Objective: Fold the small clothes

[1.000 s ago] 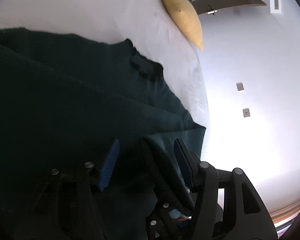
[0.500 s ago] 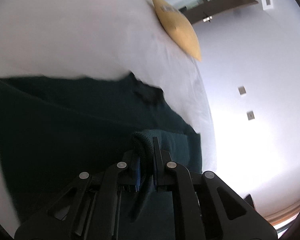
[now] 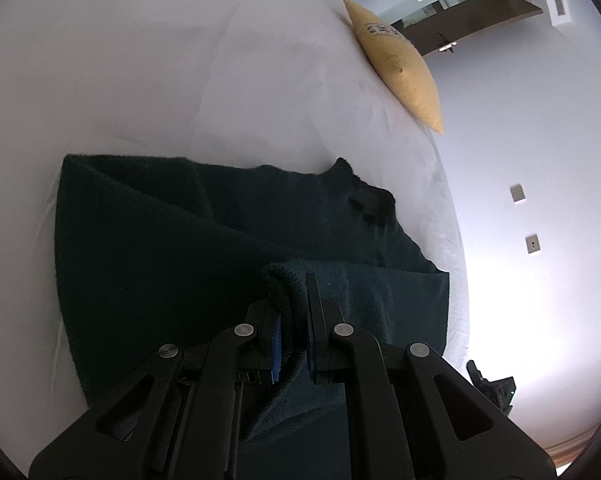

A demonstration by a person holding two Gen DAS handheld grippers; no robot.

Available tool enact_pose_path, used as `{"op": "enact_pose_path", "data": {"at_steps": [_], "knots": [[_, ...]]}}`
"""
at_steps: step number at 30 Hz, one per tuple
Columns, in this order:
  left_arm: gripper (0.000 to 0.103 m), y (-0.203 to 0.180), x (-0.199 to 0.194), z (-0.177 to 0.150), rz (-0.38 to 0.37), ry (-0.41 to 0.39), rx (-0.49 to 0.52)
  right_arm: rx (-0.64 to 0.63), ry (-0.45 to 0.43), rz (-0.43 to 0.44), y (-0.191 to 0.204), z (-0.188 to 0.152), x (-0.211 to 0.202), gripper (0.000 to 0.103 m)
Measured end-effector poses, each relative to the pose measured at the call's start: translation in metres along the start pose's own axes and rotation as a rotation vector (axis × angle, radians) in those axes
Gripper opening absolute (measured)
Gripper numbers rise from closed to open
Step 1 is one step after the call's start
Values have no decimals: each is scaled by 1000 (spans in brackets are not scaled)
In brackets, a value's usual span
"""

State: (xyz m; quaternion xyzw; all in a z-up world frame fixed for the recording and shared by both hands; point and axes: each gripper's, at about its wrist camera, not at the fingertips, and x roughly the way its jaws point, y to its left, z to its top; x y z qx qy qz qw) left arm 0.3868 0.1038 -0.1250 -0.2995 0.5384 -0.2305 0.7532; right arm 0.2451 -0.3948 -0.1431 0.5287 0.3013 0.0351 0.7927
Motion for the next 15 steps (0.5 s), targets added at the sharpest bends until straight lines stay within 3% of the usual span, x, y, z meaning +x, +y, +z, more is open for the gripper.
{"op": "enact_pose_path", "data": {"at_steps": [4,7,10,13,15], "knots": [[8,-3,8,-8,1,14,7,3,4,36,6,1,2,56],[8,-6,14,-12,0,29,18,-8,62,82,21,-3,2,56],[8,-4,16,-14,-8,20,-6,-46,169,42,32,-18,22,56],[8,-6,17,-17,-9,14,-5,-44,186,1,21,-23,41,56],[8,-8,15,-18,-8,5,-3,7,167,6,10,-20,52,51]]}}
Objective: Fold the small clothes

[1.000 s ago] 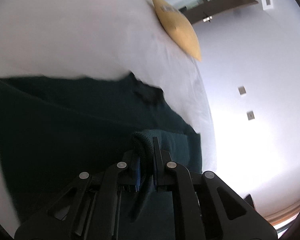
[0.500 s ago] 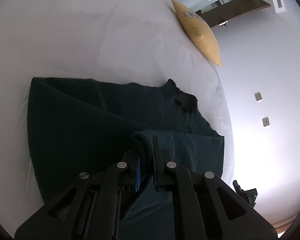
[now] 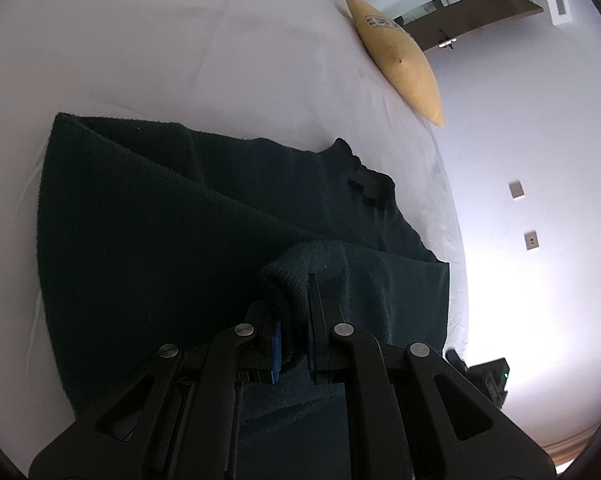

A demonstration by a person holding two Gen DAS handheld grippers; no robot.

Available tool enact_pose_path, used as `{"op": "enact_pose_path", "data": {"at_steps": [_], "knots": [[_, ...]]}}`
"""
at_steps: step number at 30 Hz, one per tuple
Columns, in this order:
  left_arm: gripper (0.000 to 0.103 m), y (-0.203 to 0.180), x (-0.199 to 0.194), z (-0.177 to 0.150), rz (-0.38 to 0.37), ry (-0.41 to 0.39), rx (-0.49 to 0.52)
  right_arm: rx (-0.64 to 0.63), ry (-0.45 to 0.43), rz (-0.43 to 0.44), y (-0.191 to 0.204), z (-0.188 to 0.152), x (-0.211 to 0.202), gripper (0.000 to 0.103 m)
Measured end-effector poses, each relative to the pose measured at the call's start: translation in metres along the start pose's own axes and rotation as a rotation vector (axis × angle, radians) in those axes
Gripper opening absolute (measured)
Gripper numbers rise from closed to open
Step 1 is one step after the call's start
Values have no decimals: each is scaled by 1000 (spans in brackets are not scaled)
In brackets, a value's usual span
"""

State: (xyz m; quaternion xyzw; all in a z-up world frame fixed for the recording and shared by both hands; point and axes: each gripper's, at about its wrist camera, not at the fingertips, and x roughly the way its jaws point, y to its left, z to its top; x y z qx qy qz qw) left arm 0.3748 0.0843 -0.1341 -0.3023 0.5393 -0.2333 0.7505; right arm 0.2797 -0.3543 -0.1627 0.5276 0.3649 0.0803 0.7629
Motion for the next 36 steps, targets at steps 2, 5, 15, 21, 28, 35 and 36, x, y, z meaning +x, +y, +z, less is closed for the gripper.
{"op": "enact_pose_path", "data": {"at_steps": [2,5,15,21,28,35,36], "knots": [[8,-3,0,0,0,-11,3,21,-52,47,-4,8,0,50],[8,-7,0,-3,-16,-17,5,75,-135,92,-14,26,-9,50],[8,-13,26,-13,-5,7,18,141,-210,216,-35,30,-29,49],[8,-19,28,-15,12,14,46,246,-282,281,-49,19,-59,54],[8,-25,33,-16,27,7,49,207,-318,183,-34,10,-89,58],[8,-31,35,-19,56,-7,74,34,-222,122,10,29,-56,58],[8,-31,36,-19,56,-9,71,4,-201,121,19,33,-47,58]]}}
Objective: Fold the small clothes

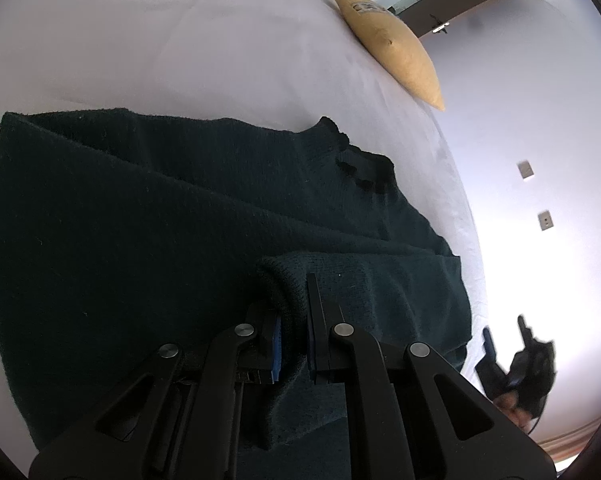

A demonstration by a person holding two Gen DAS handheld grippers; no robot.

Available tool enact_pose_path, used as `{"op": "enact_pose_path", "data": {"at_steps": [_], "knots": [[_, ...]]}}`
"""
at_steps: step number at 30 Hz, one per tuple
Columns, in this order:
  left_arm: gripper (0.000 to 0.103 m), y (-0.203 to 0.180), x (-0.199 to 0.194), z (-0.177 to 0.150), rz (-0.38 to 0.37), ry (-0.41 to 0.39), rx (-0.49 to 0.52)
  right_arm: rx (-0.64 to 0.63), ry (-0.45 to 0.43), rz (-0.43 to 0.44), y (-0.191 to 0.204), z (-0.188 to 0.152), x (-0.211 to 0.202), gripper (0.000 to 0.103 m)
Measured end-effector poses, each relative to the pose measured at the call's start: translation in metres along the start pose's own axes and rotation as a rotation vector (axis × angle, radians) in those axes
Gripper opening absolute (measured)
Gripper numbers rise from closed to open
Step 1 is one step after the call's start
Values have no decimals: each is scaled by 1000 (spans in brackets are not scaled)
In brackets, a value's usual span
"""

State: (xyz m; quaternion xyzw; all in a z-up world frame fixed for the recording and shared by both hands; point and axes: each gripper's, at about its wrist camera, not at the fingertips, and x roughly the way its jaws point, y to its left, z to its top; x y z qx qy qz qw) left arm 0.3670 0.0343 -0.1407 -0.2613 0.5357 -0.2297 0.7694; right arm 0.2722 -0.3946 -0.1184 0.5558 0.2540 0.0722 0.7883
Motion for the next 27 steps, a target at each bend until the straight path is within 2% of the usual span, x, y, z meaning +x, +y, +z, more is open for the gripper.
{"op": "enact_pose_path", "data": {"at_steps": [2,6,11,15,17,18,19,22,27], "knots": [[8,1,1,1,-3,-8,-3,-51,69,30,13,2,22,58],[8,-4,1,2,16,-32,35,-150,150,-14,27,7,63,58],[8,-15,-5,13,22,-68,77,-121,164,-108,6,16,86,58],[8,-8,5,15,43,-53,74,-154,169,-111,0,15,88,57],[10,4,11,10,22,-54,47,-182,180,-126,-4,14,92,56],[10,6,10,8,12,-60,40,-185,190,-134,-9,15,95,54],[10,6,8,7,9,-58,38,-179,189,-138,-13,16,94,48],[10,4,4,4,26,-43,60,-136,187,-100,-21,23,94,42],[10,20,-5,-2,-1,-30,-7,-69,160,-79,-39,39,88,24]]}}
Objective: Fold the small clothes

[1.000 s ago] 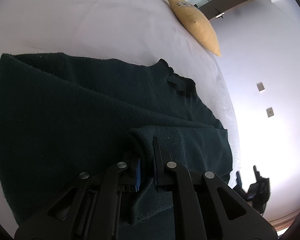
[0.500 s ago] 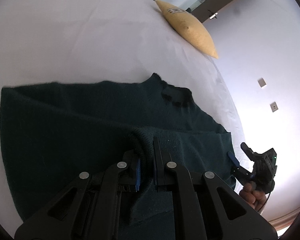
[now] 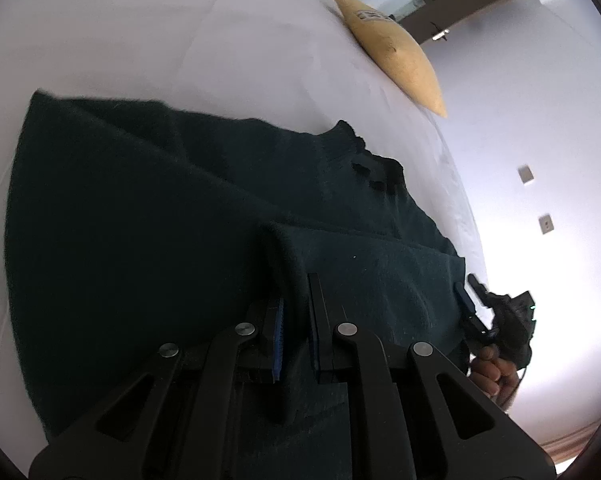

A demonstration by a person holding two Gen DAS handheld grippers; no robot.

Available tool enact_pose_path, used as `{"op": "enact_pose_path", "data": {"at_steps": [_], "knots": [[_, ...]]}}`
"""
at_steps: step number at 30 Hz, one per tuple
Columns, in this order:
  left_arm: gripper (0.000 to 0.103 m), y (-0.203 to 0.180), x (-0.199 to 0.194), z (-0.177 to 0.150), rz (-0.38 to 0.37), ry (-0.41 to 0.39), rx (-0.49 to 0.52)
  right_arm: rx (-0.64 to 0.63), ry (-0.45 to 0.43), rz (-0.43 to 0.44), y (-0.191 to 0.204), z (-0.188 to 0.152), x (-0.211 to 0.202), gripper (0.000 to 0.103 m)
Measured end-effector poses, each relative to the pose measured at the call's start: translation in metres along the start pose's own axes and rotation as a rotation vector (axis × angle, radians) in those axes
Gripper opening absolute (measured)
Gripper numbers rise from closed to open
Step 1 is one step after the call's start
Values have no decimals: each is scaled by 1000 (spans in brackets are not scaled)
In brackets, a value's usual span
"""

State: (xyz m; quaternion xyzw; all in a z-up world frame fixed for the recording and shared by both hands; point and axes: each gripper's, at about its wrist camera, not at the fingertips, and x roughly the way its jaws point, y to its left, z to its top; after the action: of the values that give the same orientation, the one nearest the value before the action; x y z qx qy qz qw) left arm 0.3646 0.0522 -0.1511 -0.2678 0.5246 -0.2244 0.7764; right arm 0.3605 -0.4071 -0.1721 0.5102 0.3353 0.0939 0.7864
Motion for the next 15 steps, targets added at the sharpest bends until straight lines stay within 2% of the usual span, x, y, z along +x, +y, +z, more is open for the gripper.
{"op": "enact_pose_path", "data": {"at_steps": [1,4,6,7,8,9,11,12,13,15], "knots": [[10,0,-2,-1,4,1,2,21,-3,-8,-5,3,-2,19],[10,-2,-11,-6,35,6,15,21,-38,-69,-7,10,-16,20],[10,-6,-23,-10,95,-5,25,12,-94,-121,-4,14,-31,31],[10,-12,-35,-12,162,-38,42,15,-130,-141,-1,16,-40,46],[10,-18,-45,-14,213,-75,64,18,-176,-155,3,19,-50,56],[10,-30,-57,-14,245,-133,102,9,-194,-137,8,20,-55,57],[10,-48,-62,-15,187,-172,157,-24,-159,-63,20,23,-53,57],[10,-62,-57,-14,118,-177,204,-37,-124,-37,25,23,-46,57],[10,-71,-50,-13,96,-172,235,-57,-65,-8,32,21,-33,57],[10,-82,-27,-13,117,-138,284,-85,52,16,38,15,-7,57]]}}
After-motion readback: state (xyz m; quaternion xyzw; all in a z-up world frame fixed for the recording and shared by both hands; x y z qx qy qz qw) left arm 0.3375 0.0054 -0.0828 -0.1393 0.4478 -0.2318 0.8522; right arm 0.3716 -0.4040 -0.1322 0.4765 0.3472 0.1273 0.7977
